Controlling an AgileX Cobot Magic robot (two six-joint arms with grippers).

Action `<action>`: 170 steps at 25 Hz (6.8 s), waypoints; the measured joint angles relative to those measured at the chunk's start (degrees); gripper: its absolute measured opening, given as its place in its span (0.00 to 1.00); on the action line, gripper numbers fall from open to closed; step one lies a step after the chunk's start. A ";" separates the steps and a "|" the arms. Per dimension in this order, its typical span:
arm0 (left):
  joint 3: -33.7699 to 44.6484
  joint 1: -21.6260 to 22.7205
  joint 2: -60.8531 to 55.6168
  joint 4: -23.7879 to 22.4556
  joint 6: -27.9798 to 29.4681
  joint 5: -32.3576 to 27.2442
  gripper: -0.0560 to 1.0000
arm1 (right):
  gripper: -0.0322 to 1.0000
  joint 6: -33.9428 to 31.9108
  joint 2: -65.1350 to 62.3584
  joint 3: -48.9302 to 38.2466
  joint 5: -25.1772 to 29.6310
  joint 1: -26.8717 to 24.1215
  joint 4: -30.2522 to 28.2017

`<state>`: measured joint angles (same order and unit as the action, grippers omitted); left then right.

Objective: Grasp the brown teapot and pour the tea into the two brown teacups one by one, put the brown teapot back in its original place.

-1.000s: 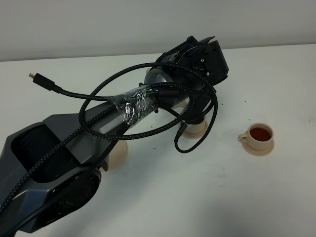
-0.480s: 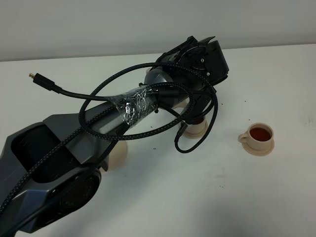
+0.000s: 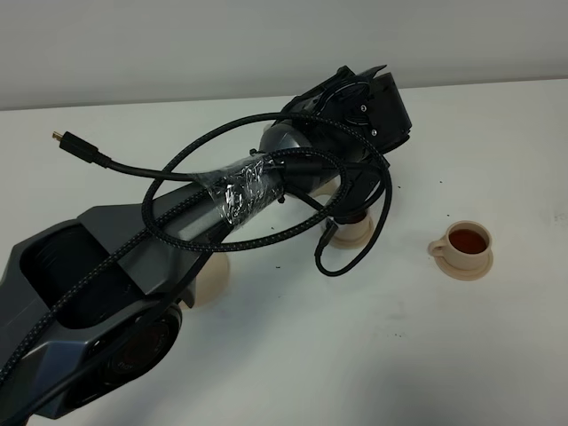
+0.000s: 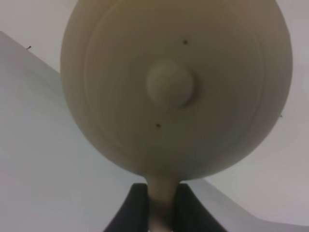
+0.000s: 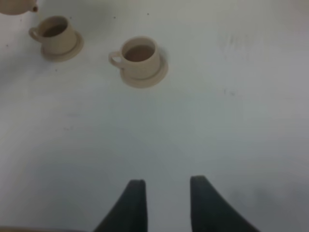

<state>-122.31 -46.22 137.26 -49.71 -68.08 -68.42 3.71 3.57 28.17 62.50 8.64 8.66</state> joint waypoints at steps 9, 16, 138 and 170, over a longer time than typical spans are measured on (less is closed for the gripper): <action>0.00 -0.61 0.00 -0.70 0.00 0.00 0.17 | 0.26 0.00 0.00 0.00 0.00 0.00 0.00; 0.00 -1.05 0.00 -0.90 0.00 0.00 0.17 | 0.26 0.00 0.00 0.00 0.00 0.00 0.00; 64.87 25.11 -37.80 32.73 27.79 31.92 0.17 | 0.26 0.02 0.00 0.00 -0.19 0.00 0.68; 64.87 25.66 -34.25 29.56 29.75 31.33 0.17 | 0.26 0.01 0.00 0.00 -0.29 0.00 0.90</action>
<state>-57.44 -20.56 103.02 -20.14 -38.33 -37.10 3.72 3.57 28.17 62.21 8.64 9.56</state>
